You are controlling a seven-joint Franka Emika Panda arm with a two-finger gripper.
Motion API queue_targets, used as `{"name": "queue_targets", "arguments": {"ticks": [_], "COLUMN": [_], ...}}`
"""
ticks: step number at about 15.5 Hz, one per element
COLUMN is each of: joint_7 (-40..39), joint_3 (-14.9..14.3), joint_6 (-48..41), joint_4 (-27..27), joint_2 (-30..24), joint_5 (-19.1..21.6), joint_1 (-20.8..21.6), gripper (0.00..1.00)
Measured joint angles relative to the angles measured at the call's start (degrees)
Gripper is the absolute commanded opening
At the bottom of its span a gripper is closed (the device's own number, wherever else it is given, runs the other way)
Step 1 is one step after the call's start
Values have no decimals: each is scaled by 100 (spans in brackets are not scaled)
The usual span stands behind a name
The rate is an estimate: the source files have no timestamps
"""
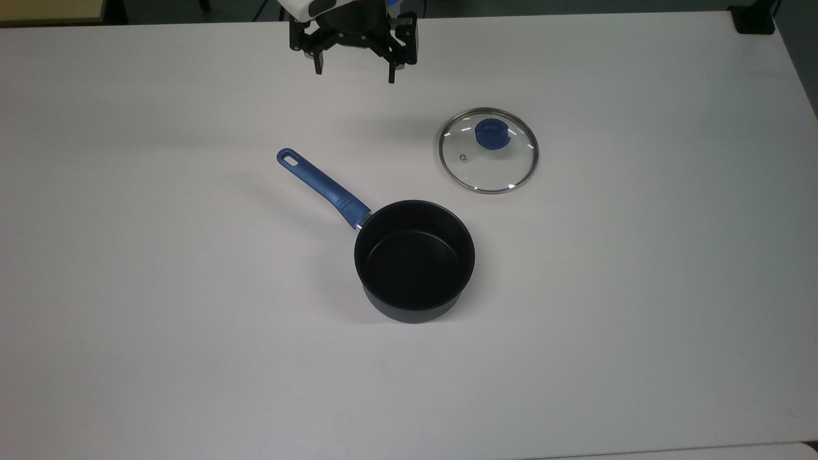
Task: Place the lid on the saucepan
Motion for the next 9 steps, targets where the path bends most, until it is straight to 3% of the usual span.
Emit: {"name": "queue_targets", "arguments": {"ticks": [9], "joint_7": [-7], "joint_3": [-70], "joint_6": [0], "joint_4": [21], "joint_2": [-44], "joint_5": [1], "joint_1": [-5], "gripper": [100]}}
